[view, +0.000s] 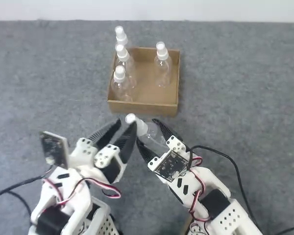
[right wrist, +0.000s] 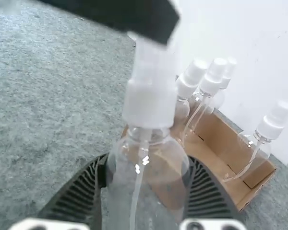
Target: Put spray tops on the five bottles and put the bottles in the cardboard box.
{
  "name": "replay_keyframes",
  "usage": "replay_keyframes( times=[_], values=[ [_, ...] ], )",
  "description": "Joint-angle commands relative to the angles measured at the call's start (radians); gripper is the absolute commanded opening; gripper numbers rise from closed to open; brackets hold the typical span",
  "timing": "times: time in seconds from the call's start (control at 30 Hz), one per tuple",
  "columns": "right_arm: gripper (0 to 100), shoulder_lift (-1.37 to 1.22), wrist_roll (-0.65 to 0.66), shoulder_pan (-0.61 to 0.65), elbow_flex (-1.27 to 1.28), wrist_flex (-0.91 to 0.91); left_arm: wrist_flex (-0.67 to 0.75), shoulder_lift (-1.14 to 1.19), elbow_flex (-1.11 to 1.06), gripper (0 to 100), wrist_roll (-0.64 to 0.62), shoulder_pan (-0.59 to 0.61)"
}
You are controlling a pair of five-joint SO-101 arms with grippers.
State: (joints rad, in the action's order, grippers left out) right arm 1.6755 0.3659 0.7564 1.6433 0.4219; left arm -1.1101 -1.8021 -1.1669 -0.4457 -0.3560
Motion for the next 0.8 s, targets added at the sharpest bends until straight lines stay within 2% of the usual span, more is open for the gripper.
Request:
replay_keyframes(
  times=[0.0,0.2,0.4,0.5,0.6,0.77],
  values=[
    [8.0,0.030,0.002,-0.015,-0.049,-0.031,0.000,-0.015,0.061,13,0.008,0.058],
    [8.0,0.030,-0.006,-0.013,-0.049,-0.033,-0.003,-0.015,0.082,13,0.008,0.129],
    [7.9,0.031,-0.106,-0.015,-0.084,-0.022,0.003,-0.015,0.087,12,0.008,0.288],
    [7.9,0.031,-0.118,-0.012,-0.087,-0.022,0.009,-0.015,0.071,12,0.008,0.304],
    [7.9,0.036,-0.120,-0.008,-0.094,-0.028,0.091,-0.015,-0.005,12,0.008,0.304],
    [7.9,0.113,-0.164,0.008,-0.100,-0.016,0.322,-0.015,-0.186,12,0.008,0.304]
  ],
)
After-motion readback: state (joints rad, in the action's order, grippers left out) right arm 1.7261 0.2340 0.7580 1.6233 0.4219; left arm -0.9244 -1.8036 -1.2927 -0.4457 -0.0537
